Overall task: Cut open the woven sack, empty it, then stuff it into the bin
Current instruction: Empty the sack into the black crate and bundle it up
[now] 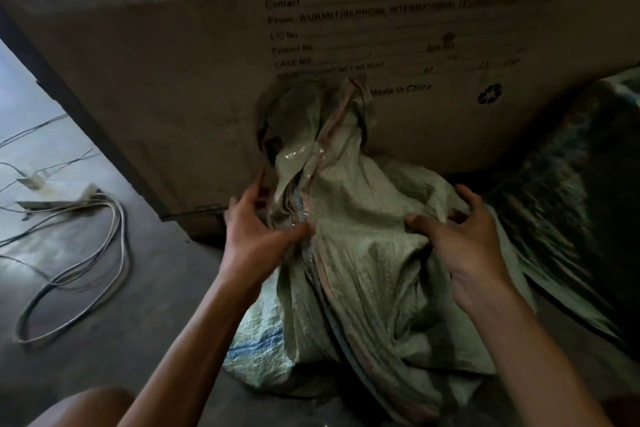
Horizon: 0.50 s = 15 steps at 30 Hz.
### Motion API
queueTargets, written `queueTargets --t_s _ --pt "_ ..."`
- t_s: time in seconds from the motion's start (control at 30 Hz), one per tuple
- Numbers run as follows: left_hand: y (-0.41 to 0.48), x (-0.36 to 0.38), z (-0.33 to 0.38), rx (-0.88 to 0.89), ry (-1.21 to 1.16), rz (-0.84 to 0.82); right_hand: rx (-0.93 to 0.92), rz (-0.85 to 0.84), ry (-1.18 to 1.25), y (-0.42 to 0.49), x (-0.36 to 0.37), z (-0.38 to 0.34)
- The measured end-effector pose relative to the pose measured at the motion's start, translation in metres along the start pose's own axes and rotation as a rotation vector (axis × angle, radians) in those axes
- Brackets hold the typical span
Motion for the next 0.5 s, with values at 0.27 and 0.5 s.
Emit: queueTargets --t_s 0.27,0.5 --pt "-0.023 0.019 -0.001 -0.487 0.002 -0.202 0.364 -0.077 -0.421 -0.014 0.008 0.036" --pt "-0.071 0.002 0.101 -0.233 -0.007 -0.296 0.112 0.032 -0.080 -0.065 -0.037 -0.059"
Point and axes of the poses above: each hand's wrist, its own y-axis towards the middle knuckle, its own x-axis out of the palm, z = x × y, the point moved 1 cm from there along y, towards the middle knuckle, and after that the axes turned 11 degrees about z, right-handed, at the moved point
